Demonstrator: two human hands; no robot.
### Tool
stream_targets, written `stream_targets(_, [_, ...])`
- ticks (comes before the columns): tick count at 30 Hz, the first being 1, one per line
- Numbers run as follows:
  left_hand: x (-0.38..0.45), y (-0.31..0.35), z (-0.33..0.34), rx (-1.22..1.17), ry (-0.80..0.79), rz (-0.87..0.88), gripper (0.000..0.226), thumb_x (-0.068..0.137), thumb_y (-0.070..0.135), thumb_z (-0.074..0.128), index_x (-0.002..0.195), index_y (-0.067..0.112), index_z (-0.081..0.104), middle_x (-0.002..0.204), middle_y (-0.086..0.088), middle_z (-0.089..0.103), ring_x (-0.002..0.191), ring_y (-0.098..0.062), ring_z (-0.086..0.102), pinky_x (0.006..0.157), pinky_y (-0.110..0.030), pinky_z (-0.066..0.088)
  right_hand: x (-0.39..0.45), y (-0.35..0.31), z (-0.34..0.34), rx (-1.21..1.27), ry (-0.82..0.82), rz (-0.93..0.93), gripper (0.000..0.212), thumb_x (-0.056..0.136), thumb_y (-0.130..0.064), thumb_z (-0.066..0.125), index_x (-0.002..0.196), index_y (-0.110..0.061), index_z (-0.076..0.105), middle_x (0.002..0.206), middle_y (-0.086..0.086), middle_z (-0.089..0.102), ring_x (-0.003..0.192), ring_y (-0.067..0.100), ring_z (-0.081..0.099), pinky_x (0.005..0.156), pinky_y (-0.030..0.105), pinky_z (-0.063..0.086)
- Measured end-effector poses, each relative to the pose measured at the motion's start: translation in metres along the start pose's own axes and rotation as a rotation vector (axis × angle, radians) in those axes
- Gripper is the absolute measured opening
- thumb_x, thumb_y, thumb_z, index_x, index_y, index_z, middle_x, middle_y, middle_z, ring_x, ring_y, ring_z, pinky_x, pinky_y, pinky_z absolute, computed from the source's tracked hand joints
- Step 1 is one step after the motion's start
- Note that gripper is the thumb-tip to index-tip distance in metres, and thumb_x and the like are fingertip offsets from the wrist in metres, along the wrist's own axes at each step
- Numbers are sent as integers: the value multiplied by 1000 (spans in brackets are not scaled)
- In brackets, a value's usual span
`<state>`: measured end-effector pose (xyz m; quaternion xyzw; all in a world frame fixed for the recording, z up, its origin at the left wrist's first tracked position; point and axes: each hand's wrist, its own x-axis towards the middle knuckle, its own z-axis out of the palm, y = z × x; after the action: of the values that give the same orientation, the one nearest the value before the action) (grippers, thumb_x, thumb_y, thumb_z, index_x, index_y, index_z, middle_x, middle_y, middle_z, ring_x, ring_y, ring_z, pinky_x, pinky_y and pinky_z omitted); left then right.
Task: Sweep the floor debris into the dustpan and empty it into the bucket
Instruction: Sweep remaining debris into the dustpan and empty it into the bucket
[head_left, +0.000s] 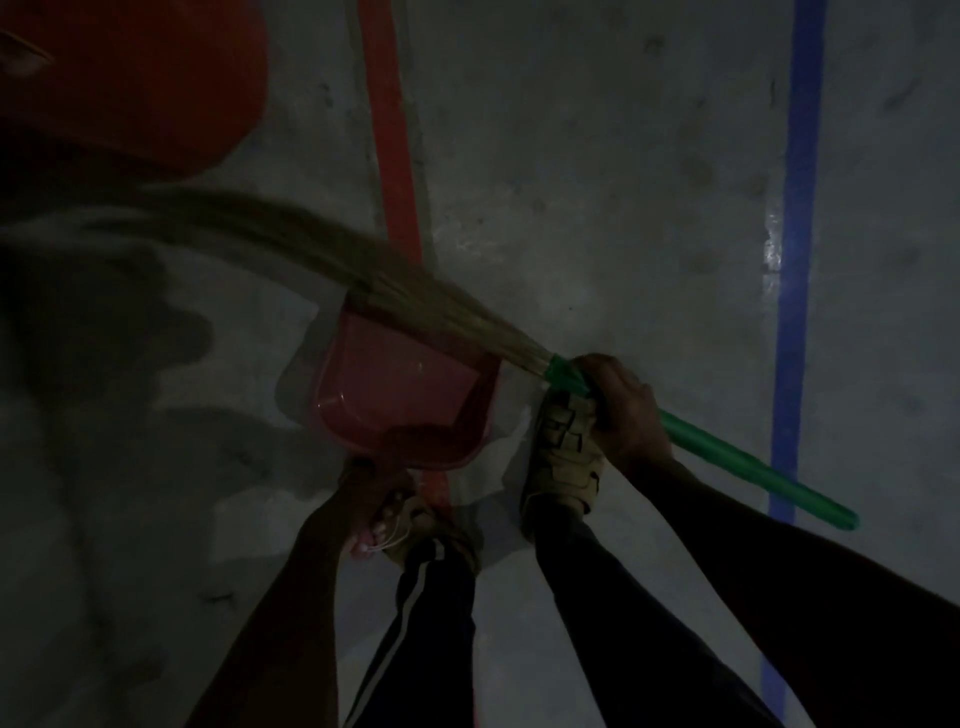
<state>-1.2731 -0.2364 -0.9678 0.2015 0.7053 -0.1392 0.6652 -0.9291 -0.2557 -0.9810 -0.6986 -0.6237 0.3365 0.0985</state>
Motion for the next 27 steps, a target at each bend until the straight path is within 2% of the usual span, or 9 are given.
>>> stream_targets(1, [-7,3,2,-31,-30,-3,39,96,24,60,61,8,55,43,-7,45,25,-16,40,34,-15,31,3,-5,-7,-24,23,18,72,69,7,59,135,-20,48,136,8,53,113,36,58,81,48,49])
stream_targets(3, [-27,17,6,-102,-47,2,41,93,26,63,59,5,52,42,-8,42,27,-17,37,37,-16,29,9,-18,-27,5,66,106,76,69,11,62,137,-19,47,139,8,51,115,35,55,84,48,47])
stream_targets(8, [-92,44,0,-118,-86,40,47,95,23,57,52,12,42,44,-7,36,30,-14,31,41,-16,27,16,-64,-91,25,158,159,69,76,13,58,135,-21,49,138,2,51,117,28,53,87,50,45])
stream_targets(13, [-192,74,0,-85,-54,64,37,93,26,58,59,15,48,48,-6,38,35,-14,33,43,-14,27,4,-117,-171,-45,173,134,67,76,12,61,134,-21,51,137,1,53,114,23,53,90,48,43])
stream_targets(16, [-262,90,-1,-62,-66,96,38,92,25,58,57,16,46,46,-4,38,32,-15,32,41,-13,27,-16,-148,-217,-95,159,146,73,70,12,61,134,-21,50,136,2,55,110,25,55,88,49,43])
stream_targets(21, [-370,98,-2,-85,-37,128,32,81,31,65,57,18,48,50,-2,41,39,-16,34,45,-19,26,-70,-199,-294,-89,203,206,78,62,15,62,131,-20,53,126,5,58,105,32,56,80,43,39])
stream_targets(25, [-450,102,6,-169,-8,119,33,85,30,68,61,16,50,49,-2,42,37,-14,35,46,-19,26,-111,-238,-354,-42,260,285,74,64,16,60,129,-19,55,120,6,59,100,35,57,77,41,35])
stream_targets(27, [-491,104,14,-217,-18,139,33,92,20,61,62,14,47,45,-1,39,32,-12,31,43,-15,24,-130,-249,-383,-15,282,312,72,68,15,61,130,-21,54,123,5,56,105,33,55,81,44,38])
